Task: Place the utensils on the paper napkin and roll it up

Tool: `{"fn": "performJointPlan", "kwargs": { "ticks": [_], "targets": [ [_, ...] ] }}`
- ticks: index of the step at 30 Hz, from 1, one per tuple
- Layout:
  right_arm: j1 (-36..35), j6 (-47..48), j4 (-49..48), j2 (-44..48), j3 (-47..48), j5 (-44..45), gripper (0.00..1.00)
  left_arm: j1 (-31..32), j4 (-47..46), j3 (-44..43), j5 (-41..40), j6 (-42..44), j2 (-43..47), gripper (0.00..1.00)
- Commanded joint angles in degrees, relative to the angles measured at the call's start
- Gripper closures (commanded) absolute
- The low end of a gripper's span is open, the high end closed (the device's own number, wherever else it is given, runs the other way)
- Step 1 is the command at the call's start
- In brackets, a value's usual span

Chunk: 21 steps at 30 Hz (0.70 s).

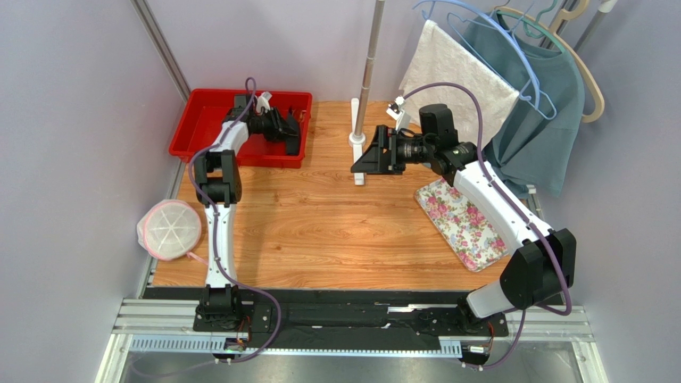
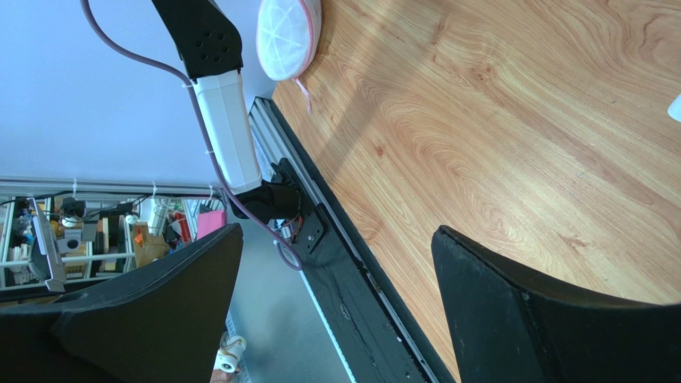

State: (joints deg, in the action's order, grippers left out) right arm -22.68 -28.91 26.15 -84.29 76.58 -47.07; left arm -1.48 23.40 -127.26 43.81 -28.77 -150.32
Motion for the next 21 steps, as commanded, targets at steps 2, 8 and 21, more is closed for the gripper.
{"fn": "performJointPlan", "kwargs": {
  "ticks": [2, 8, 21],
  "targets": [
    [0.2, -0.8, -0.8, -0.2, 2.9, -1.4, 0.07, 0.2, 4.2, 0.6, -6.5, 5.2, 4.2, 0.59],
    [0.1, -1.2, -0.8, 0.0, 2.7, -1.8, 0.07, 0.4, 5.1, 1.0, -9.9, 6.9, 6.7, 0.5],
    [0.1, -1.9, -1.4, 0.1, 2.6, -2.1, 0.07, 0.5, 8.1, -0.3, -13.6, 9.2, 7.7, 0.51]
  ]
}}
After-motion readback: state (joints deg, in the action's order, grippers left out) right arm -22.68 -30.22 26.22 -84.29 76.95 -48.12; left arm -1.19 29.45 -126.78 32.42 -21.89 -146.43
